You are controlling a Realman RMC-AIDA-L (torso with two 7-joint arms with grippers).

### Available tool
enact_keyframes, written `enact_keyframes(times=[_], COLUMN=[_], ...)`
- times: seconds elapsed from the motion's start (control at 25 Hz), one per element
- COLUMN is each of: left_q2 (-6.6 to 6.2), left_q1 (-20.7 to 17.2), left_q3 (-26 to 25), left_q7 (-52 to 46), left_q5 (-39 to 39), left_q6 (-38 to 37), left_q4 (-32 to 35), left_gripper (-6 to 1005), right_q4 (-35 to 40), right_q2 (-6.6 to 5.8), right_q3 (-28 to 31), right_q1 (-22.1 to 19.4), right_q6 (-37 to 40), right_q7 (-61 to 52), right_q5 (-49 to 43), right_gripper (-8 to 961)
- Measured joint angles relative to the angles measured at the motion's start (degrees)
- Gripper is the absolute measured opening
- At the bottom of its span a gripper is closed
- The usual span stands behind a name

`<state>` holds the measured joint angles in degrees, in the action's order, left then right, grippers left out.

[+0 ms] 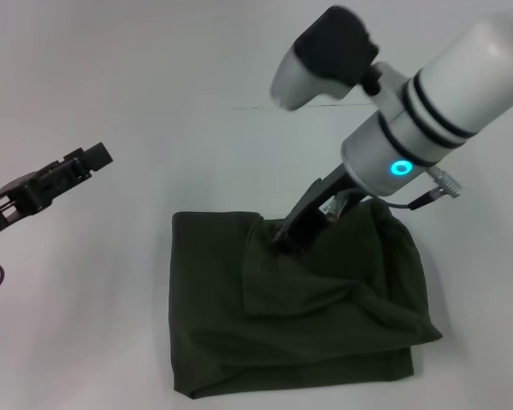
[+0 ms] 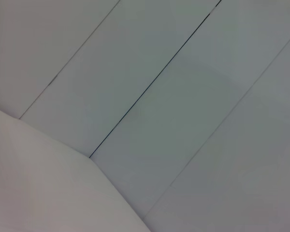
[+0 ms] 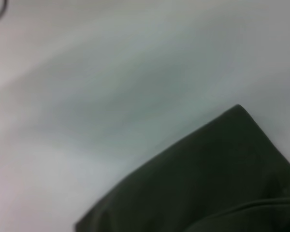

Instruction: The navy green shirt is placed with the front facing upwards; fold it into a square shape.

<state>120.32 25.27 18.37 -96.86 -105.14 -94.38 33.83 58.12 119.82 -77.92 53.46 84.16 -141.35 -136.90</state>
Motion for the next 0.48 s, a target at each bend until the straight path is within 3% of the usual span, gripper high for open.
enact_keyframes(times=[0.32, 0.48], left_q2=[-0.44, -0.59], left_q1=[-0.1, -0.65], left_q3=[0.0, 0.0], left_q7=[-0.39, -0.81], left_q5=[-0.02, -0.71], left_q6=[-0.82, -1.32], left_q4=[0.44, 0.59], left_gripper=[887, 887], right_q4=[4.36, 5.7], right_q2=[0.21, 0.22], right_q3=[2.8, 4.28], right_q1=[0.08, -0.33], right_q6=[9.91, 11.56], right_q7=[-2.32, -4.45], right_q5=[3.37, 3.51], right_gripper=[75, 258])
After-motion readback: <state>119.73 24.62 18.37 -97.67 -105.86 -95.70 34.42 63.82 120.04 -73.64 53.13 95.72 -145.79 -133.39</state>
